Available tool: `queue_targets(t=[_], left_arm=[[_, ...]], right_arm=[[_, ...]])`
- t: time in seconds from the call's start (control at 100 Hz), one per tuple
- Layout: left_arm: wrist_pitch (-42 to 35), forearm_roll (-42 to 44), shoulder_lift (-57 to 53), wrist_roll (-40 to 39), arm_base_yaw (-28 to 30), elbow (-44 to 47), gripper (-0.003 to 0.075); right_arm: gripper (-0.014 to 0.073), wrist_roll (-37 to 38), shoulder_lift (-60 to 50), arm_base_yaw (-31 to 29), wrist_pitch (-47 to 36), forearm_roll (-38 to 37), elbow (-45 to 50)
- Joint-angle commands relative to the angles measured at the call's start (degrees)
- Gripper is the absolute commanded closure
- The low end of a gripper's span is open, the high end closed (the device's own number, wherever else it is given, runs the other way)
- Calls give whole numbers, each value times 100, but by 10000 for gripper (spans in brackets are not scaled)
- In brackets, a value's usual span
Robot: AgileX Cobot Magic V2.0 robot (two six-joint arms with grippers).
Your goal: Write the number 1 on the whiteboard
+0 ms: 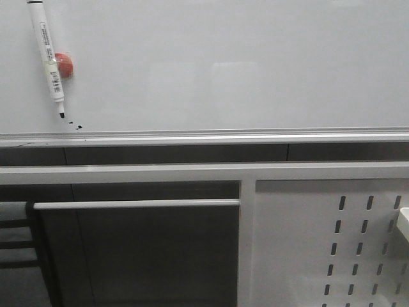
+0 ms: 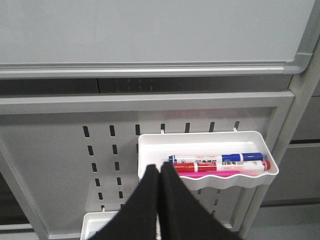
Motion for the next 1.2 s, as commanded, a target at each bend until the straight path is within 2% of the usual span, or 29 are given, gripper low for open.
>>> queue_targets(t=[0.0,0.6,0.67,0.71,0.83,0.93,1.07,1.19], left_arm=[[-278,23,-169,-16,-54,147,741],[-278,11,-169,-16,-54,147,741],[-392,-47,-169,-16,-54,147,741],[-537,-191,-169,-16,-54,147,741],[-1531,-1119,-169,-16,-54,147,741],[-2219,-1166,-169,-16,-54,147,741],[-2632,-1166,-169,-16,-54,136,741],[-3113,-1166,-169,-16,-54,136,741]], right_arm=[[662,-39,-113,14,-95,-116,53],[662,-39,-113,14,-147,-143,53],[662,-39,-113,14,-601,-157,53],[662,-39,-113,14,-1156,-115,53],[662,-39,-113,14,-2837,68,53],[662,-39,-113,14,-3735,68,53],[662,-39,-113,14,-4339,68,53],[662,-39,-113,14,-4374,68,53]])
